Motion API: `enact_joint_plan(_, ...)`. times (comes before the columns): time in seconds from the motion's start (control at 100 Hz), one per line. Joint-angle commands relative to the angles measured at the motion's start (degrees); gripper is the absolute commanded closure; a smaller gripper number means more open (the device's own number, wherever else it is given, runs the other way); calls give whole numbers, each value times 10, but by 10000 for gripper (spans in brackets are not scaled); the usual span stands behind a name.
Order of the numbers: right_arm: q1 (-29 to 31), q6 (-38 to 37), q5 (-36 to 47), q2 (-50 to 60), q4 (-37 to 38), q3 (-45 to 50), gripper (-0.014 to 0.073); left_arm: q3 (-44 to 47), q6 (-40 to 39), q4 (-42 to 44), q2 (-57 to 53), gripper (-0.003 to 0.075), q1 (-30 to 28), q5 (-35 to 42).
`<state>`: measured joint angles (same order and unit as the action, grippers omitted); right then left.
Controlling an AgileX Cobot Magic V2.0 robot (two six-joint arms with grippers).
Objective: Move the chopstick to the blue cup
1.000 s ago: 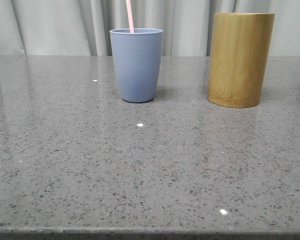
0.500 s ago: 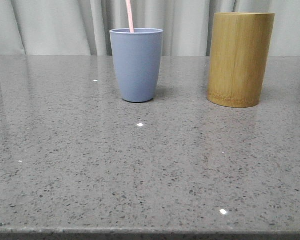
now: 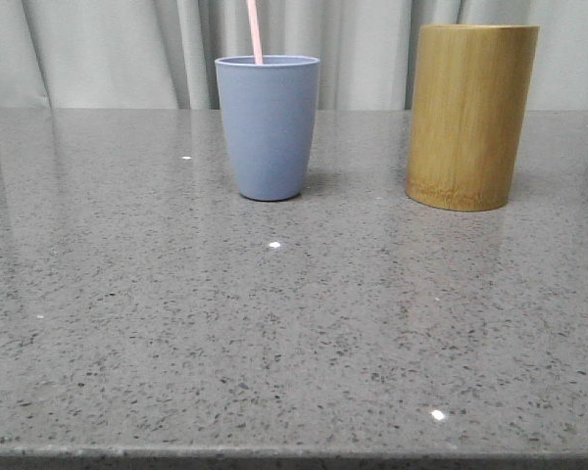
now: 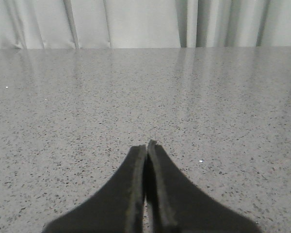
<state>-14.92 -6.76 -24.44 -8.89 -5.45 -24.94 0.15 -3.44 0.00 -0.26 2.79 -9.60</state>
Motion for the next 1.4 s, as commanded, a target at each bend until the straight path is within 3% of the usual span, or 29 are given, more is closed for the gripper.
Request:
enact_joint_plan(0.0,3,4,44,-6,4,-13,652,4,-6,-3,-19,739,-2,50)
enact_joint_plan(0.56,10,4,55,-4,13,15,652,4,-6,-3,-19,739,-2,50)
enact_joint_plan(0.85,67,4,261,46,21,159,652,4,-6,-3,-19,739,-2,50)
enact_joint_plan(0.97,88,4,307,86,27,222,652,4,-6,-3,-19,739,-2,50)
enact_joint_plan(1.09,103,4,316,106,29,267,652,4,-6,-3,-19,739,-2,50)
enact_joint_plan(1.39,105,4,282,106,30,265,652,4,-6,-3,-19,739,-2,50)
